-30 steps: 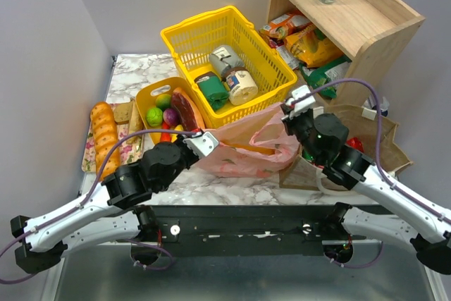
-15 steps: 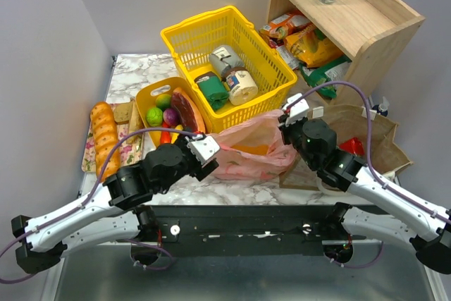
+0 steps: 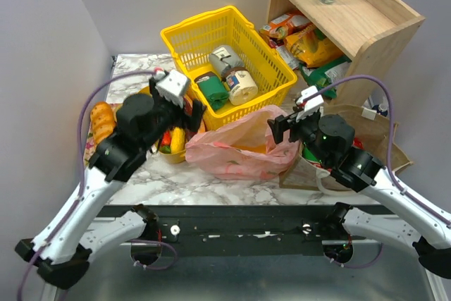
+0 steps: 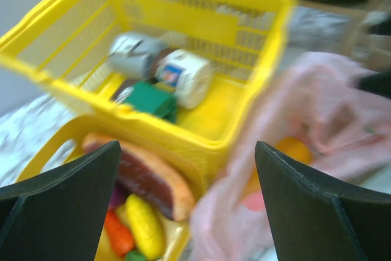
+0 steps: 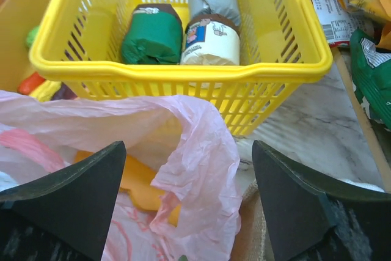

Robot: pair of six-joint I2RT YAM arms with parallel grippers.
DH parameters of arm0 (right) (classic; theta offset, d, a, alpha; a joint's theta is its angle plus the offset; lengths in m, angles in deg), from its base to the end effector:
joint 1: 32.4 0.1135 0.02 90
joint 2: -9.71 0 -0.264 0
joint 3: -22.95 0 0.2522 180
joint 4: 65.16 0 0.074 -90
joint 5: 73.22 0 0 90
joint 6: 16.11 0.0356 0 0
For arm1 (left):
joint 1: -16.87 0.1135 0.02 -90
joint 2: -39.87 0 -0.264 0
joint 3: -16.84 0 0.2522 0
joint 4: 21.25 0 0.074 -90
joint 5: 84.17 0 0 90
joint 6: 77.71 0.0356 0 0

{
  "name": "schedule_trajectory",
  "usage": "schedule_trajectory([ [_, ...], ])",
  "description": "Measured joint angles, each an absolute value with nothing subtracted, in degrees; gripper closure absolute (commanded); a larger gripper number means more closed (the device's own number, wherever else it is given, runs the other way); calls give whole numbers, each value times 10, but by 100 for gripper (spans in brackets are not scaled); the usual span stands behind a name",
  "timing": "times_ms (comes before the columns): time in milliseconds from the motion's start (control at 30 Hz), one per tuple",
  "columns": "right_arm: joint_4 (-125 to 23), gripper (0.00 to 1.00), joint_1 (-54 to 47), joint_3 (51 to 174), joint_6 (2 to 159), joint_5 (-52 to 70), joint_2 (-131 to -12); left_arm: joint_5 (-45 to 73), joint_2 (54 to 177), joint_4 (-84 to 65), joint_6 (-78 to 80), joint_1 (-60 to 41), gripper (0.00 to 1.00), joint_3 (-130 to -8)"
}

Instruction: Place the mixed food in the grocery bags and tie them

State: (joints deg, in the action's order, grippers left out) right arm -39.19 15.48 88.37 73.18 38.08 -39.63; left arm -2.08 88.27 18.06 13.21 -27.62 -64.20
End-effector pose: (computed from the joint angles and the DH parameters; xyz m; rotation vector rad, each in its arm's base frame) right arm 0.1410 0.1366 0.3652 -0.4594 1.6780 0.2819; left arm 0.1216 -0.1126 0.4343 0.5608 1.6118 -0.4532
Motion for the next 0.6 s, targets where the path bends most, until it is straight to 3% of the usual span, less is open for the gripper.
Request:
schedule_trajectory([
  [167,-372,7,155,898,748,367,-369,55,989,188,73,-35,1,-669],
  [267,-359,7,155,905,759,364,-355,88,1057,183,28,46,11,-691],
  [300,-354,7,155,907,761,361,-350,101,1077,179,13,62,19,-692],
  [433,-345,7,155,907,774,347,-332,114,1150,160,-28,92,35,-683],
  [600,-339,7,155,907,786,334,-314,78,1229,157,-22,93,38,-683],
])
